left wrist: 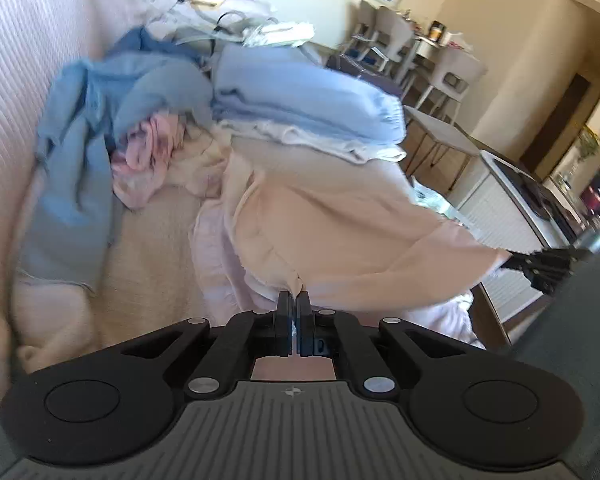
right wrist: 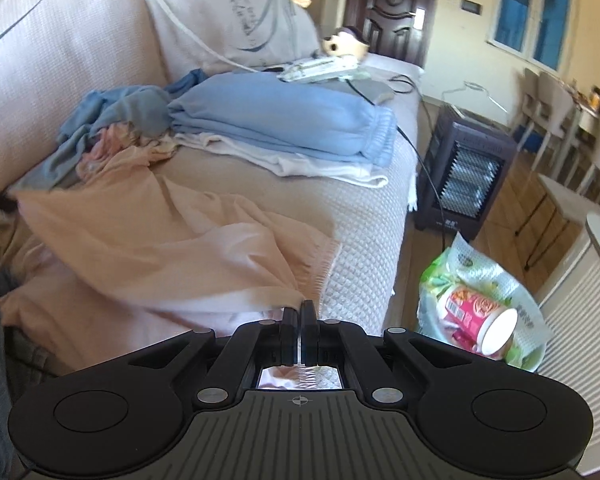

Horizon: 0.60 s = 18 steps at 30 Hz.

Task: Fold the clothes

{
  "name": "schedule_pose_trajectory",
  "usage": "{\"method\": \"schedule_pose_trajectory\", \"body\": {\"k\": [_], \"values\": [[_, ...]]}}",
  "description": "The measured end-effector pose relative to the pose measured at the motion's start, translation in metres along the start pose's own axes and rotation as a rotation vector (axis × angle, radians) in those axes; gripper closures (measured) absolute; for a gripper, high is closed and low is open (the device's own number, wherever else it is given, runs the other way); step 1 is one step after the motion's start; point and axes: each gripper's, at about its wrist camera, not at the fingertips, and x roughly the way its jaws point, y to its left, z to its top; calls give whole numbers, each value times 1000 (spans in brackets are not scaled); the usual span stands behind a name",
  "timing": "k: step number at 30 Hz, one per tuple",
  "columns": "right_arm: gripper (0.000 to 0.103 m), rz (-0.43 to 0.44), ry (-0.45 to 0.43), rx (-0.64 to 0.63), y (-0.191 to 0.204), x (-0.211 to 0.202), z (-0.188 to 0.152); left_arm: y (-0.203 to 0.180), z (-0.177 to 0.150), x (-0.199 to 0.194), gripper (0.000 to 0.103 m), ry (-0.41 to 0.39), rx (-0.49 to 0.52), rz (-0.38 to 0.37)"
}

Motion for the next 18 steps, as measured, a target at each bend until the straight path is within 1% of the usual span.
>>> {"method": "schedule_pose_trajectory", "body": {"k": [4,8,12,15,17,18], "values": [[101,23,16,-58,5,-15,-4,-7,-17,-17,102,40,21,-13],[101,36,55,-88,9,-20,-17,-3,-43,-20,102,111,-5,-18],[101,39,110,-89,13,-5,-31,3,-67,-1,102,176,-7,39],[101,34,153,-105,18,10,-39,-3,-72,3,101,176,18,72],[99,40,189,-100,20,17,-42,-4,-71,1,101,170,9,79],[95,37,206,-94,21,19,-43,-3,-70,-1,101,166,-5,85]]}}
